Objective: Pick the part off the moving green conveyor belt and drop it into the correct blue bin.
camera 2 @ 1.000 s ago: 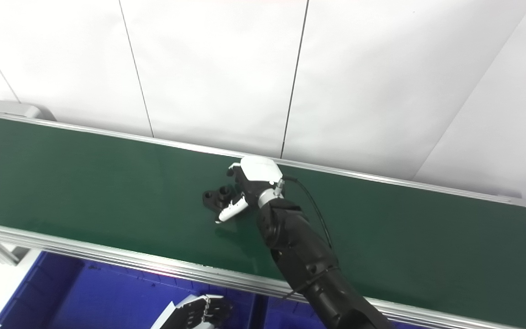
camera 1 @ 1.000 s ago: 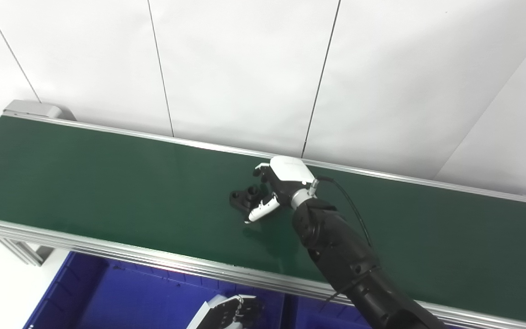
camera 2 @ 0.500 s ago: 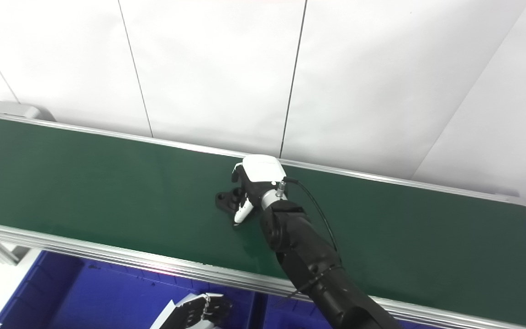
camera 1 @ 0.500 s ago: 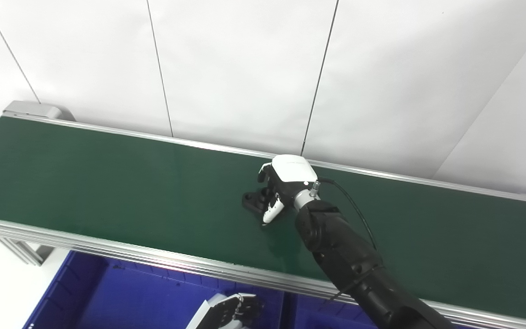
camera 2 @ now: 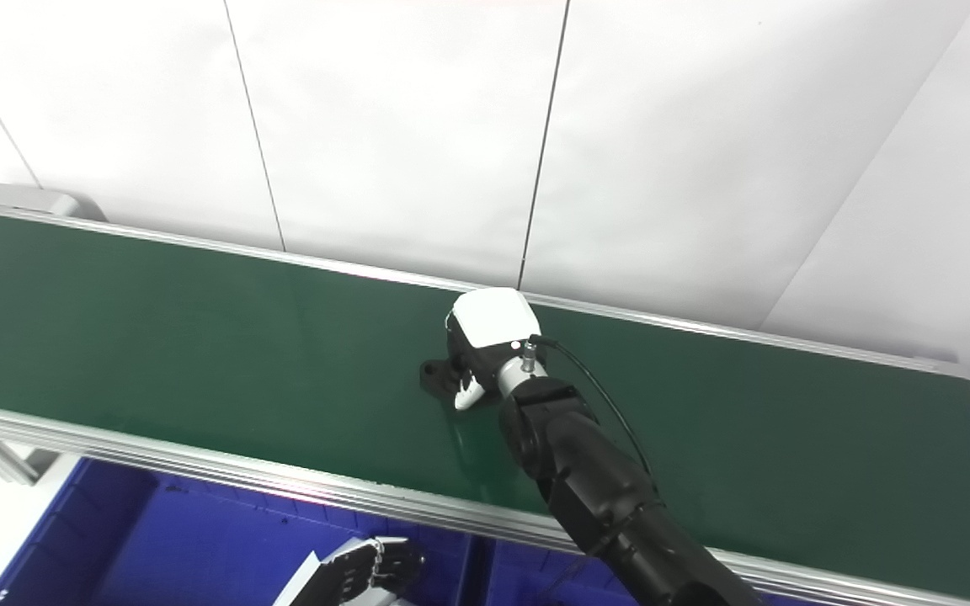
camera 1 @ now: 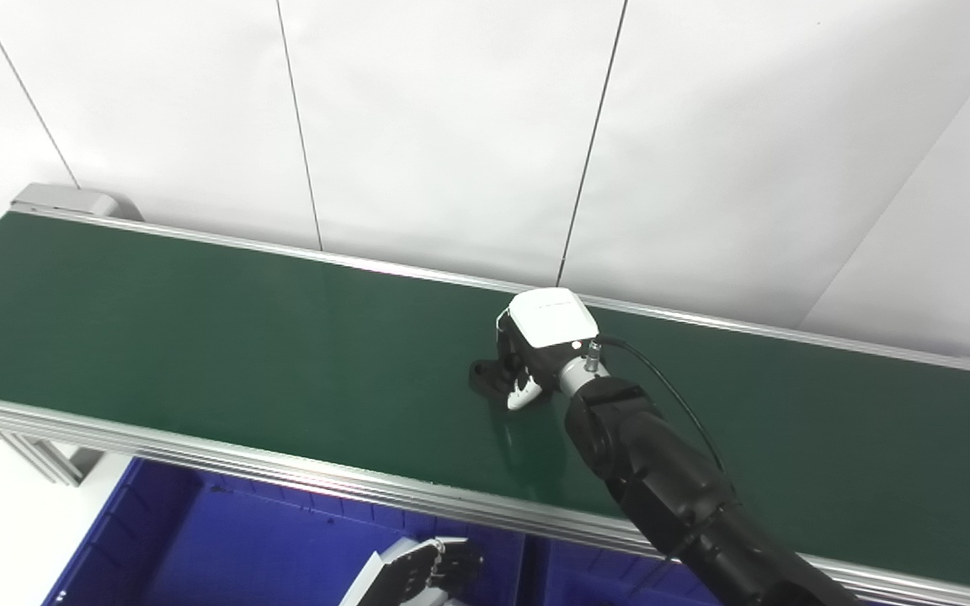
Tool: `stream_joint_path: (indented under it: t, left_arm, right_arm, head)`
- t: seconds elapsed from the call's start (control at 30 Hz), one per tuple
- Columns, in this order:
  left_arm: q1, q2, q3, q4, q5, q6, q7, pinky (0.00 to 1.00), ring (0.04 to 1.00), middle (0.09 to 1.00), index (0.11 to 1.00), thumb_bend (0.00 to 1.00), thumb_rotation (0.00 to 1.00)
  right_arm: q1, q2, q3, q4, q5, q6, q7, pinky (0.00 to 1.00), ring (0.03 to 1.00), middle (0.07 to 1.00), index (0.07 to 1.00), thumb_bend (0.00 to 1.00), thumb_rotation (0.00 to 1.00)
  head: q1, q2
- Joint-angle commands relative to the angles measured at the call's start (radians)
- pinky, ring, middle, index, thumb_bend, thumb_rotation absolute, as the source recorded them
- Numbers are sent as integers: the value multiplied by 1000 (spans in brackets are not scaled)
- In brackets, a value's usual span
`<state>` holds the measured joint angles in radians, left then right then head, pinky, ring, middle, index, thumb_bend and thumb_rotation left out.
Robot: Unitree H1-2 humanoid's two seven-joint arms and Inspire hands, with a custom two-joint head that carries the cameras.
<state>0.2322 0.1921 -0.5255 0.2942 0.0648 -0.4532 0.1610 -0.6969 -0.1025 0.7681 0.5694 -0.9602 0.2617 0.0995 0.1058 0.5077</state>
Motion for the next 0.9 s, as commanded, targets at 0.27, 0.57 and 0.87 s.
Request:
stream_joint_path:
  t: [0.27, 0.57, 0.87]
  left_arm:
    - [0, 10, -23, -52, 21, -17, 39, 669, 716, 746, 740, 862, 542]
    - [-4, 39, -60, -62, 38, -17, 87, 690, 728, 751, 746, 869, 568]
    - [11, 56, -63, -93, 17, -17, 82, 717, 746, 765, 752, 846, 563]
  right_arm:
    - [122, -104, -51, -306, -23, 11, 83, 399, 416, 461, 493, 532, 0]
    - [289, -147, -231, -787, -32, 86, 232, 315, 343, 471, 485, 533, 0]
    - [421, -130, -348, -1007, -65, 94, 290, 387, 408, 466, 486, 531, 0]
  head:
    - [-15, 19]
    - [-35, 41]
    - [-58, 78]
